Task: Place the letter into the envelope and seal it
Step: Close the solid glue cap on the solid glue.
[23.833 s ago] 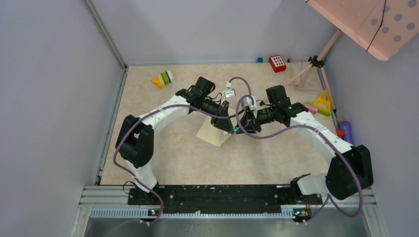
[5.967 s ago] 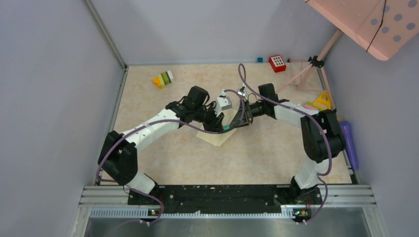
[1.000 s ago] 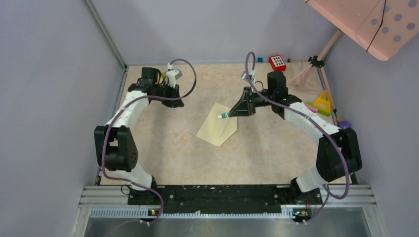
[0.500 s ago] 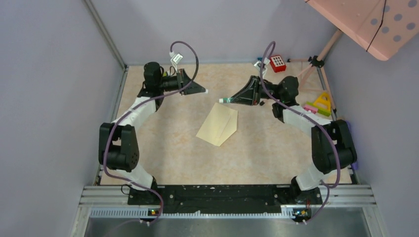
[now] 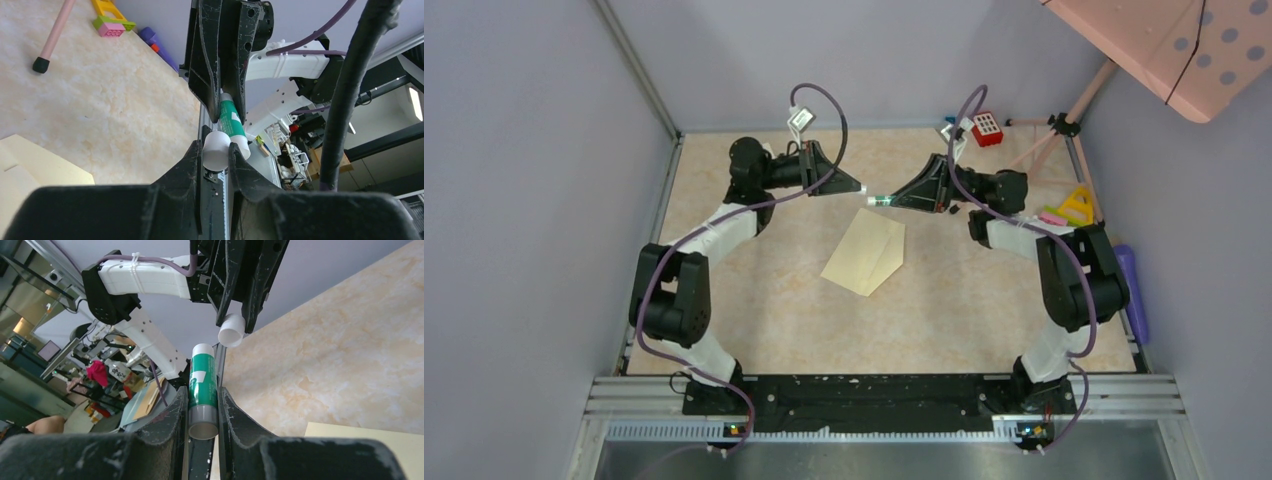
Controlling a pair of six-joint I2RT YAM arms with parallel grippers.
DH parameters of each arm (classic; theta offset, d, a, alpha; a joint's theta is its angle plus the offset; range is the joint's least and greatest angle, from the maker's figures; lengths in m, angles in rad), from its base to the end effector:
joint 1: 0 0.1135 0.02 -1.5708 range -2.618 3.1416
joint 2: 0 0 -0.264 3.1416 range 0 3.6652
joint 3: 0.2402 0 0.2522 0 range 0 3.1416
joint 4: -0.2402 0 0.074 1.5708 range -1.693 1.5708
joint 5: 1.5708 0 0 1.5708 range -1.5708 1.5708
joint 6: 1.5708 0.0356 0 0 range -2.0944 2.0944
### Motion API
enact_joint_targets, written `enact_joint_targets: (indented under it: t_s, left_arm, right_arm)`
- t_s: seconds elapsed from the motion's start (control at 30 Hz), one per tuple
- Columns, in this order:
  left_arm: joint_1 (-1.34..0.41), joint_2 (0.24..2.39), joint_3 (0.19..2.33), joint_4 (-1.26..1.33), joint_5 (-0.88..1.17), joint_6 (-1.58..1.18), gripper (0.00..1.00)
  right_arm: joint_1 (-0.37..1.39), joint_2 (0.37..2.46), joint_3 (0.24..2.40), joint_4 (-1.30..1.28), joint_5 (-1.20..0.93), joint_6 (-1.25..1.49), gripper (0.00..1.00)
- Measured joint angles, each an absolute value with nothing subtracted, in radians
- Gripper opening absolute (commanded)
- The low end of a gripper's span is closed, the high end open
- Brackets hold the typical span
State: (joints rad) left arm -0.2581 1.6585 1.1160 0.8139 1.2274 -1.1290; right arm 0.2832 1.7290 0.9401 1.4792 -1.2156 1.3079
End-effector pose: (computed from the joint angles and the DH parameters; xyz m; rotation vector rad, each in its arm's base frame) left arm 0.3460 -0.1260 0.3245 0.5561 1.7228 -1.8361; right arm 0.3204 0.1280 0.2977 -0.7235 1.4487 1.8187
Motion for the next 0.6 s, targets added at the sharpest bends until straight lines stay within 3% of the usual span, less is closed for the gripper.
enact_joint_targets:
  t_s: [0.6]
  left_arm:
    - [-0.276, 1.655, 1.098, 0.790, 1.234, -1.118, 0.02]
  right_arm:
    - [0.283, 1.761, 0.941, 1.520, -1.213, 1.399, 0.00]
